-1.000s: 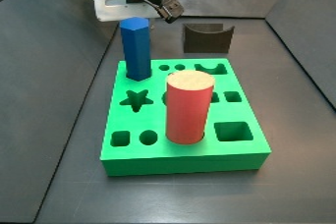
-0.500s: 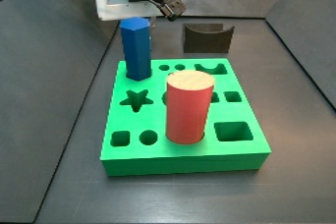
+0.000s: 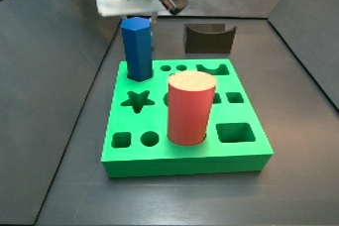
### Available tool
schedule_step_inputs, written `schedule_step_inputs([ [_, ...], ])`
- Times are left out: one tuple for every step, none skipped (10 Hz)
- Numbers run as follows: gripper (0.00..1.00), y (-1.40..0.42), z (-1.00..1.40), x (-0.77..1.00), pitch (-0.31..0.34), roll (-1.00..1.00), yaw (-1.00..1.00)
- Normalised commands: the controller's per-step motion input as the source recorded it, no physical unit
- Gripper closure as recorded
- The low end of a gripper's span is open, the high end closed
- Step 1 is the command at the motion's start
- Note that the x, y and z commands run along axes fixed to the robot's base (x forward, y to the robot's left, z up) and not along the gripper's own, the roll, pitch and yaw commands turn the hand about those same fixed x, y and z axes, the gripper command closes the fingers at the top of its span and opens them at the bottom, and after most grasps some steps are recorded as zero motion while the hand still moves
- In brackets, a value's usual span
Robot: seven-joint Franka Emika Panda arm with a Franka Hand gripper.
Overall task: Pick up the rectangle object. Move up. Place the rectangle object on the fixture. Regrasp the rectangle object. Move to above the board. Insert the rectangle object.
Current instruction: Move up, then place the rectangle object on the fixture.
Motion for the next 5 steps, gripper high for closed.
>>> schedule_step_inputs([
  [1.00, 0.04, 0.57, -0.04, 0.032, 0.04, -0.04],
  [1.00, 0.02, 0.44, -0.03, 0.042, 0.05, -0.04],
  [1.00, 0.02, 0.35, -0.03, 0.049, 0.06, -0.04],
  [1.00, 0.00, 1.00, 0.00, 0.000, 0.00, 0.00],
  [1.00, -0.01, 1.00, 0.00, 0.007, 0.02, 0.01],
])
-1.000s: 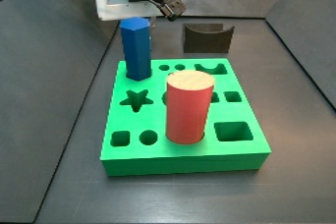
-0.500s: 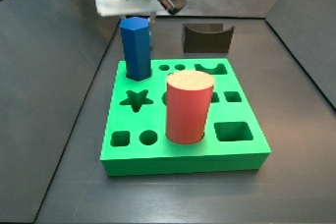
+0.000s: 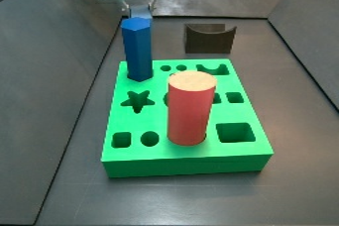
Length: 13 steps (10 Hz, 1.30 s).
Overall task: Pick up the rectangle object. Move up. Place the rectangle object on the fixture. Regrasp the rectangle object. Move to above the board. Insert the rectangle object.
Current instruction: Place the rectangle object on the fixture.
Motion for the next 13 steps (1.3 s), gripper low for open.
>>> schedule_step_inputs([
  [1.00, 0.00, 1.00, -0.01, 0.022, 0.03, 0.01],
  [1.00, 0.00, 1.00, -0.01, 0.034, 0.04, 0.00],
  [1.00, 0.00, 1.00, -0.02, 0.042, 0.06, -0.01],
  [1.00, 0.01, 1.00, -0.03, 0.050, 0.08, -0.02],
  [1.00, 0.01, 1.00, -0.03, 0.054, 0.10, -0.02],
  [1.00, 0.01, 1.00, -0.04, 0.057, 0.11, -0.01],
  [1.00, 0.01, 1.00, -0.04, 0.060, 0.12, 0.00],
  [1.00, 0.01, 0.97, -0.04, 0.063, 0.13, 0.01],
  [1.00, 0.01, 0.85, -0.03, 0.066, 0.13, 0.02],
  [1.00, 0.01, 0.72, -0.03, 0.068, 0.13, 0.03],
  [1.00, 0.00, 0.54, -0.02, 0.077, 0.13, 0.03],
  [1.00, 0.00, 0.41, -0.01, 0.082, 0.12, 0.04],
  [1.00, 0.00, 0.32, -0.01, 0.081, 0.12, 0.04],
])
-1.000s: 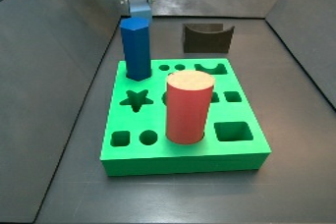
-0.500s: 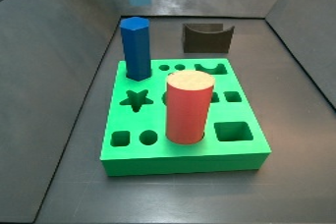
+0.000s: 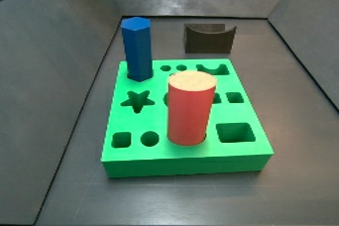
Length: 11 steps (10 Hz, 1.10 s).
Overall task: Pick up the rectangle object. Move up. Place the rectangle object on the fixture. Regrasp the rectangle object. Move to above the board. Insert the rectangle object.
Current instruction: Place the rectangle object on the fixture.
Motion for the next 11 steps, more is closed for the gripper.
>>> schedule_step_inputs([
  [1.00, -0.16, -0.04, 1.00, 0.051, -0.49, -0.88],
  [1.00, -0.16, -0.06, 1.00, 0.056, -0.49, -0.87],
  [1.00, -0.13, -0.07, 1.00, 0.063, -0.48, -0.62],
  [1.00, -0.11, -0.05, 1.00, 0.060, -0.38, -0.38],
  [1.00, -0.11, -0.05, 1.00, 0.070, -0.28, -0.25],
  [1.00, -0.09, -0.05, 1.00, 0.072, -0.22, -0.16],
  [1.00, -0.08, -0.04, 1.00, 0.072, -0.19, -0.11],
  [1.00, -0.07, -0.04, 1.00, 0.076, -0.18, -0.08],
  [1.00, -0.06, -0.04, 1.00, 0.079, -0.18, -0.07],
  [1.00, -0.05, -0.04, 1.00, 0.081, -0.19, -0.06],
  [1.00, -0.05, -0.03, 1.00, 0.085, -0.19, -0.04],
])
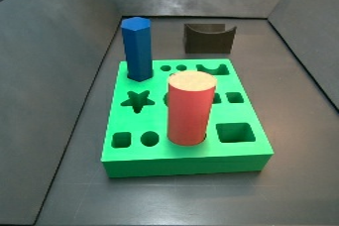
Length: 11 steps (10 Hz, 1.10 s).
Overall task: Pick up the rectangle object. Move up. Place the rectangle object on the fixture. Regrasp the rectangle object. Move to above the board. Insert the rectangle object.
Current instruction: Place the rectangle object on the fixture.
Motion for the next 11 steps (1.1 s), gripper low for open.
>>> schedule_step_inputs([
  [1.00, -0.04, -0.03, 1.00, 0.090, -0.19, -0.04],
  [1.00, -0.03, -0.03, 1.00, 0.095, -0.19, -0.04],
  [1.00, -0.02, -0.03, 1.00, 0.103, -0.19, -0.04],
  [1.00, -0.02, -0.03, 1.00, 0.107, -0.19, -0.04],
  [1.00, 0.21, 0.08, 1.00, 0.197, -1.00, 0.10],
  [1.00, 0.22, 0.09, 1.00, 0.197, -1.00, 0.10],
  [1.00, 0.20, 0.06, 1.00, 0.201, -1.00, 0.06],
  [1.00, 0.16, 0.04, 1.00, 0.199, -1.00, 0.04],
  [1.00, 0.14, 0.03, 1.00, 0.203, -1.00, 0.01],
  [1.00, 0.12, 0.02, 1.00, 0.212, -1.00, -0.02],
  [1.00, 0.11, 0.00, 1.00, 0.212, -0.97, -0.07],
])
